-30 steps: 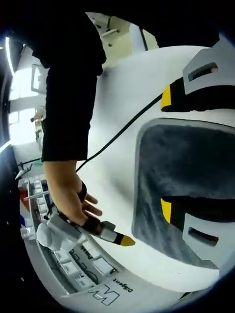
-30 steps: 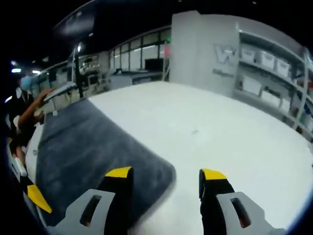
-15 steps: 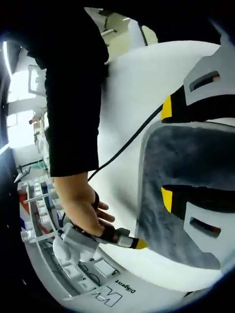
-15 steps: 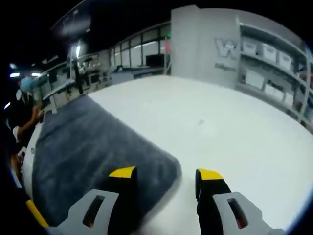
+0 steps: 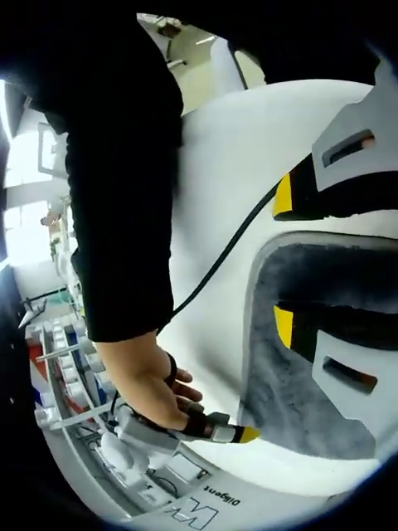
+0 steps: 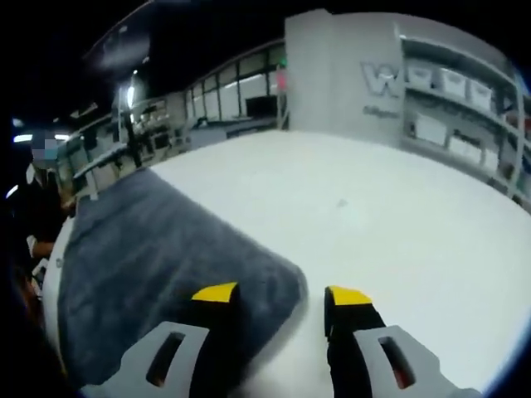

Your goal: Open the folded towel by lifting each exposed corner and separating the folded layers until the towel lies flat within the target outline without major curled edges

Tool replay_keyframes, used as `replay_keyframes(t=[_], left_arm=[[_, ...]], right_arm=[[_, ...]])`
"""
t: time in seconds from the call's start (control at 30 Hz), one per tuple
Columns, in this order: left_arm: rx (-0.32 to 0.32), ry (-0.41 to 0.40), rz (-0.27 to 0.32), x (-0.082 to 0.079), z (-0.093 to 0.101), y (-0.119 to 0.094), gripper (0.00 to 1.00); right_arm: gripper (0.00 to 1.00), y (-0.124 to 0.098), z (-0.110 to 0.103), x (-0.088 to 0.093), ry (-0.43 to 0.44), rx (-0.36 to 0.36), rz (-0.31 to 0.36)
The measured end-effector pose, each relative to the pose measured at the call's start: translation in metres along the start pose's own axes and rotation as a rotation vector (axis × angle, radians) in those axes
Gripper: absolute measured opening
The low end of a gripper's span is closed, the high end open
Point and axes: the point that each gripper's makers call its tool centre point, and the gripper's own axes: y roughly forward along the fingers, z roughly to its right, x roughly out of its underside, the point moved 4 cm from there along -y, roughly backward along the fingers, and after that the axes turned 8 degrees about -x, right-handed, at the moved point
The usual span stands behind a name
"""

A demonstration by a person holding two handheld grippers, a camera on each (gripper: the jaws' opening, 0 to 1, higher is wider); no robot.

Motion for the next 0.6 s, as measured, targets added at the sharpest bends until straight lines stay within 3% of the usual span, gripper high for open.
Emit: replay_keyframes(t=[0.6], left_arm=[[-0.024,-0.007,0.012,-0.0039,-0.0014,-0.0009,0.22]], right_arm=[[0.29,0.009,0.0061,0.0062,0.016,0.008,-0.016]])
